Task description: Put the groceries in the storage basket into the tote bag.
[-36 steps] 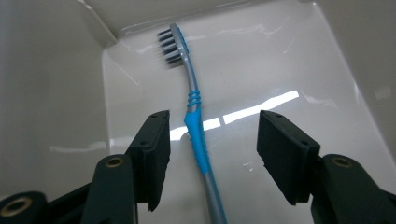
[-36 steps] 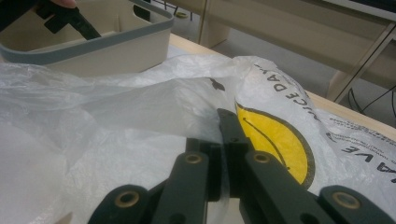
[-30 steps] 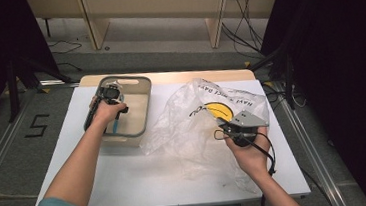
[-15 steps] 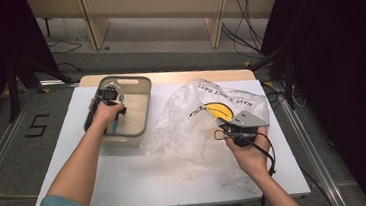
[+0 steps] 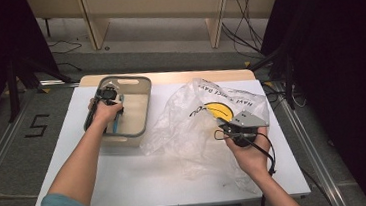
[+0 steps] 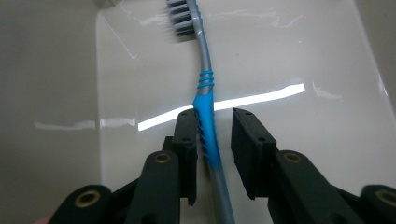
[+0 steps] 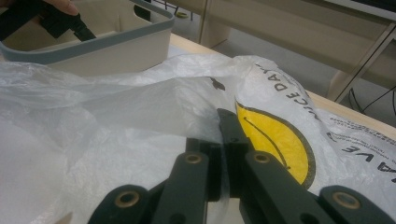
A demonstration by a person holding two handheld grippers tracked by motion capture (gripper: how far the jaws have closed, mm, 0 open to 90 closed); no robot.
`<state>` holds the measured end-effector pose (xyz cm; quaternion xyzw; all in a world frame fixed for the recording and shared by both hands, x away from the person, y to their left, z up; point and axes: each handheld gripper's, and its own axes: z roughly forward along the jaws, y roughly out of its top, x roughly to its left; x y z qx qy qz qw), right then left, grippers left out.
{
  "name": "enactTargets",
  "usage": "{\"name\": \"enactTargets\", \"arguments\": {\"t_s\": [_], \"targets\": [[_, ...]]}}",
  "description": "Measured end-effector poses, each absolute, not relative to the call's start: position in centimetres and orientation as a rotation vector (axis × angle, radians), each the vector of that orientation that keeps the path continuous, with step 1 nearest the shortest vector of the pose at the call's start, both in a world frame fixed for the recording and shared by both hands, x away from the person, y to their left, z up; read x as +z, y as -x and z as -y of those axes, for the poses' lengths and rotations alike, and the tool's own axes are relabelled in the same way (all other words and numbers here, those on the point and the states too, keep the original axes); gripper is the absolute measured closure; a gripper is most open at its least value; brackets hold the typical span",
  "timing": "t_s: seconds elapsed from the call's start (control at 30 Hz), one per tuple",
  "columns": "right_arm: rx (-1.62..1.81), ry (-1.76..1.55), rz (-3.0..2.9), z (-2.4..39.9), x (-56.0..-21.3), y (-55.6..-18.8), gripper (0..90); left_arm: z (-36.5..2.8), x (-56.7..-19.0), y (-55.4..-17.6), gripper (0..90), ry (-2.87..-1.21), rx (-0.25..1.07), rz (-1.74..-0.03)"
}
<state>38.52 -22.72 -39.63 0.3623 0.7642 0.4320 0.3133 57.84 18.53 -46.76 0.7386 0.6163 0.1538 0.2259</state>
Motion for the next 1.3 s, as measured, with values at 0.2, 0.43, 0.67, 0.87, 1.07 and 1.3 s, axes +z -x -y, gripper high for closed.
{"name": "enactTargets", "arguments": {"t_s": [0.2, 0.43, 0.67, 0.87, 1.07, 1.3], "targets": [[1.140, -0.954, -2.016, 22.7, -39.6, -38.5, 90.0, -18.3, -46.7, -57.8, 76.7, -2.042, 0.427, -1.712], [1.142, -0.956, -2.012, 22.7, -39.6, -38.5, 90.0, -18.1, -46.7, -57.7, 80.0, -2.053, 0.439, -1.706], [1.143, -0.955, -2.011, 22.7, -39.6, -38.5, 90.0, -17.7, -46.6, -57.7, 80.3, -2.070, 0.464, -1.716], [1.141, -0.955, -2.016, 22.7, -39.6, -38.5, 90.0, -17.4, -46.6, -57.6, 81.1, -2.076, 0.487, -1.727], [1.142, -0.954, -2.016, 22.7, -39.6, -38.5, 90.0, -17.4, -46.6, -57.5, 81.6, -2.070, 0.496, -1.729], [1.142, -0.955, -2.017, 22.7, -39.7, -38.5, 90.0, -17.4, -46.6, -57.4, 81.8, -2.063, 0.499, -1.730]]}}
